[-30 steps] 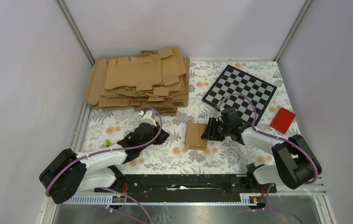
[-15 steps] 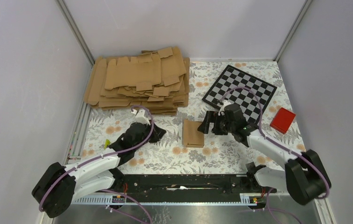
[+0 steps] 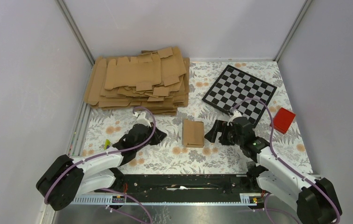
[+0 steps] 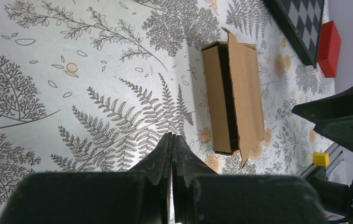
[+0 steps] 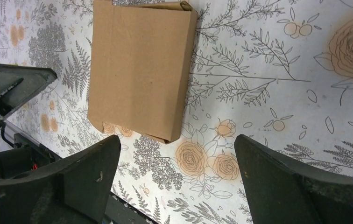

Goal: Fold the paper box

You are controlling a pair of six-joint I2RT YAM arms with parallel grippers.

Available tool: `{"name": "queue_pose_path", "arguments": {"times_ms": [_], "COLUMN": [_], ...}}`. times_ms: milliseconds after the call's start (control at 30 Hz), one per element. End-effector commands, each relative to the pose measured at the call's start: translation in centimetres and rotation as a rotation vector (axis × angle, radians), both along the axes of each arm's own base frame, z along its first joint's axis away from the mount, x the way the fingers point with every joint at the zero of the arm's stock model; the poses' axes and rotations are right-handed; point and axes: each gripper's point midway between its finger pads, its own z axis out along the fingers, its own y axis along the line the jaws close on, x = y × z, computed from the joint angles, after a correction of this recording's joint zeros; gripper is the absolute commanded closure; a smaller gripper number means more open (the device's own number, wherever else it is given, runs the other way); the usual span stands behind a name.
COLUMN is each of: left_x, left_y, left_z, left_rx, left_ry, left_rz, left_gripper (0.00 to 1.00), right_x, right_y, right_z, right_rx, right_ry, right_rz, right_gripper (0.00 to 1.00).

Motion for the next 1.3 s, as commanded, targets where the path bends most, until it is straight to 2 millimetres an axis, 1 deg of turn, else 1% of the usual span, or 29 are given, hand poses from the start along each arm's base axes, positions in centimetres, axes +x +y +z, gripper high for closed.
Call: {"name": "queue_pose_path", "arguments": {"times_ms": [0, 33, 100, 167, 200, 300, 433, 533, 600, 733, 800, 900, 1000, 1167, 1267], "left_x": [1.0, 0.8, 0.9, 0.8, 0.8, 0.4, -0.2, -0.3, -0.4, -0.2, -0.2, -0.3, -0.2, -0.3, -0.2], "left_y": [-1.1, -1.3, -1.6, -2.0, -2.2, -2.9, -4.1, -4.4, -4.3, -3.9, -3.9, -4.0, -4.3, -4.8, -4.9], "left_z": [2.5, 2.5, 2.5, 2.6, 2.7, 2.8, 3.2, 3.4, 3.4, 3.3, 3.2, 3.0, 2.9, 2.5, 1.9], "left_rx": [-0.112, -0.110, -0.086, -0.071, -0.072, -0.099, -0.109, -0.109, -0.102, -0.083, -0.082, -0.083, -0.083, -0.084, -0.072], "left_ry": [-0.108, -0.115, -0.141, -0.172, -0.186, -0.201, -0.213, -0.219, -0.224, -0.222, -0.220, -0.214, -0.206, -0.187, -0.167], "left_rz": [-0.014, -0.035, -0.073, -0.116, -0.133, -0.178, -0.270, -0.291, -0.293, -0.274, -0.275, -0.281, -0.291, -0.316, -0.318], "left_gripper": [1.00, 1.00, 1.00, 1.00, 1.00, 1.00, 1.00, 1.00, 1.00, 1.00, 1.00, 1.00, 1.00, 1.00, 1.00], "right_x": [-0.4, -0.4, -0.7, -0.9, -0.8, -0.6, -0.1, 0.5, 1.1, 2.2, 2.7, 3.1, 3.2, 2.9, 2.9], "right_y": [0.1, 0.2, 0.3, 0.4, 0.3, 0.4, 0.6, 1.1, 1.9, 2.9, 3.4, 4.1, 4.4, 4.1, 4.2], "right_z": [0.5, 0.7, 0.8, 0.6, 0.4, 0.0, -0.4, -0.2, 0.4, 0.9, 0.6, -0.2, -1.5, -3.2, -3.5], "right_rx": [0.045, 0.060, 0.081, 0.080, 0.073, 0.062, 0.043, 0.042, 0.061, 0.084, 0.089, 0.104, 0.099, 0.070, 0.067], "right_ry": [-0.090, -0.125, -0.142, -0.114, -0.095, -0.055, -0.032, -0.025, -0.030, -0.026, -0.013, 0.022, 0.052, 0.090, 0.105], "right_rz": [0.026, 0.036, 0.048, 0.047, 0.037, 0.025, 0.032, 0.045, 0.063, 0.079, 0.079, 0.091, 0.098, 0.096, 0.108], "right_gripper": [0.00, 0.00, 0.00, 0.01, 0.02, 0.11, 0.30, 0.38, 0.42, 0.48, 0.53, 0.64, 0.74, 0.76, 0.76]}}
